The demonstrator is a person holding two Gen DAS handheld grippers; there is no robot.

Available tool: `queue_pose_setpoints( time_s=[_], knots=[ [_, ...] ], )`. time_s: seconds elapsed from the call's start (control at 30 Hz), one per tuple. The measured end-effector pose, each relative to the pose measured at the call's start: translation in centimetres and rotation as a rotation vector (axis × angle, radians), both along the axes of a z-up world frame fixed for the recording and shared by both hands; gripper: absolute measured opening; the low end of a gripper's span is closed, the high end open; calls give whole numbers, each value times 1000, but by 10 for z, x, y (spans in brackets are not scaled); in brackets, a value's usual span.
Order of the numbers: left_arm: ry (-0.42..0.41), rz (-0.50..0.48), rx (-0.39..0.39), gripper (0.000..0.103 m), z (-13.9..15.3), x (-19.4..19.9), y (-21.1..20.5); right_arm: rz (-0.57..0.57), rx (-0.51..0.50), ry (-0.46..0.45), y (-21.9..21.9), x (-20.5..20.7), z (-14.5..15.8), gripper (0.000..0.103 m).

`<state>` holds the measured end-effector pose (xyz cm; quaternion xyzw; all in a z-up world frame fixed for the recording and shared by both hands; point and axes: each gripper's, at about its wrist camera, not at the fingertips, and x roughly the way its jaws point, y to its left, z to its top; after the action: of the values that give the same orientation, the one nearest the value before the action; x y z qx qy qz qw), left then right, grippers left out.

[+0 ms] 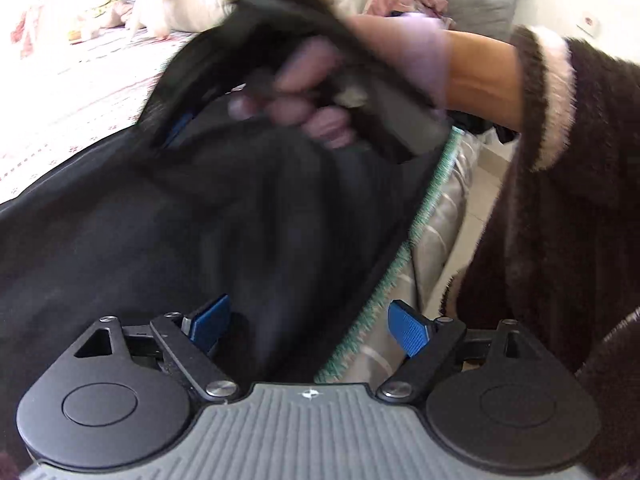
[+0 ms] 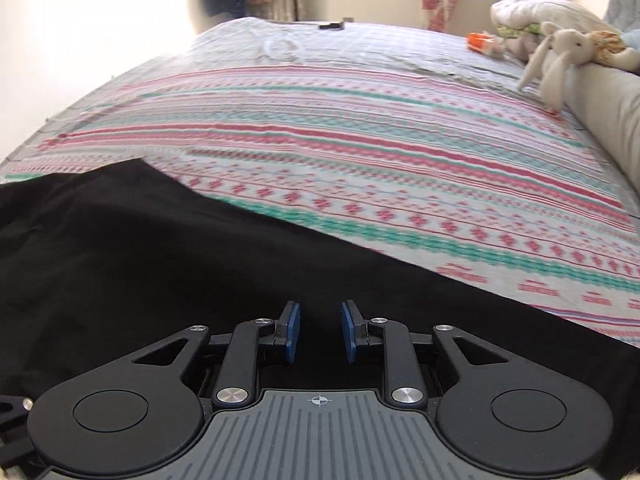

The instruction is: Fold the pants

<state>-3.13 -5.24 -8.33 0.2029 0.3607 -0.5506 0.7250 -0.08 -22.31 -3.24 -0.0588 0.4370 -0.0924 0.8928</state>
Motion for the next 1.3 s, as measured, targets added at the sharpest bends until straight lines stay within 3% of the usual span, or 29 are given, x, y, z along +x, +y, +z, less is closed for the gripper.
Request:
queue_pose_setpoints(
  time_s=[0.07, 0.13, 0.27, 0.4, 0.53, 0.57, 0.67, 0.8, 1.03, 1.2, 1.3],
  knots=[
    [10, -23, -6, 96, 0, -5, 5, 19, 6, 33, 11, 16, -13, 23],
    [19, -35, -12, 96, -1, -8, 9, 25, -29, -7, 17, 28, -18, 24],
    [12, -56, -6, 97, 1, -14, 18, -92, -2, -69, -2, 48, -17, 21],
    [23, 50, -18, 96, 8, -5, 27, -212, 1, -98, -25, 32, -2, 29],
    [-39, 190, -30, 97, 18, 7, 35, -233, -17, -127, -29, -6, 30, 64],
    [-44, 232, -31, 97, 20, 13, 38, -240, -33, -136, -30, -18, 37, 66],
    [-51, 319, -35, 97, 23, 22, 42, -285, -58, -136, -39, -61, 52, 69],
    [-87, 418, -6, 98, 24, 27, 44, -359, -71, -148, -53, -121, 64, 80],
    [-82, 554, -1, 98, 27, 40, 48, -546, -22, -177, -91, -213, 76, 84],
    [-37, 621, -19, 98, 34, 52, 61, -689, 53, -157, -115, -242, 65, 84],
    [-18, 634, -17, 98, 33, 53, 60, -712, 41, -146, -122, -241, 58, 84]
  ],
)
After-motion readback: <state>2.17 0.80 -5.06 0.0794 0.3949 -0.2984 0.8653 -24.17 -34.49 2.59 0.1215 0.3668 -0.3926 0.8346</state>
